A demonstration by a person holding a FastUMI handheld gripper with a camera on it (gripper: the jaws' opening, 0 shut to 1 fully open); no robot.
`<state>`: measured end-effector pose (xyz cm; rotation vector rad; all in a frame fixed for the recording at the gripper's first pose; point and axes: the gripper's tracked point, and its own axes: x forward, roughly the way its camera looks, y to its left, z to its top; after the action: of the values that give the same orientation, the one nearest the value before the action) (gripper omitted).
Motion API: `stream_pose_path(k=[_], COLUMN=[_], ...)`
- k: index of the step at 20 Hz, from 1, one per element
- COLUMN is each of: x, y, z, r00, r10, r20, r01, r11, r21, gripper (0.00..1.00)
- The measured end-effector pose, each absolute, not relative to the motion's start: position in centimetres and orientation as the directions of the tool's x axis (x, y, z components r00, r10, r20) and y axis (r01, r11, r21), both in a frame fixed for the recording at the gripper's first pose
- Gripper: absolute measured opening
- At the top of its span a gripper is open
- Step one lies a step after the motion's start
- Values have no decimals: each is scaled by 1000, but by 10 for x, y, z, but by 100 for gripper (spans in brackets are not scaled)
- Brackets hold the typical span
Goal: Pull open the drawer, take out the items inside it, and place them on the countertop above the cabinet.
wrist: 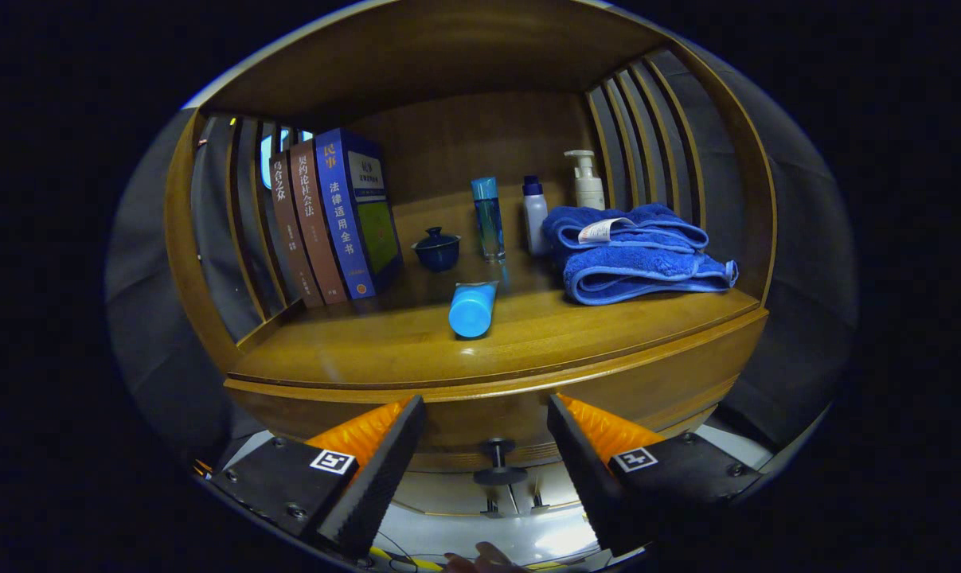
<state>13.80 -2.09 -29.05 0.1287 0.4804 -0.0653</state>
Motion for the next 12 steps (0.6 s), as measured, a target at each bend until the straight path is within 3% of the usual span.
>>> stream_pose_path(k=[12], x=[136], y=[-30], z=[-254], r00=[904], r10=[-62], r20=[-422], r01=[99], r11=[993], r21=[64], gripper=[99])
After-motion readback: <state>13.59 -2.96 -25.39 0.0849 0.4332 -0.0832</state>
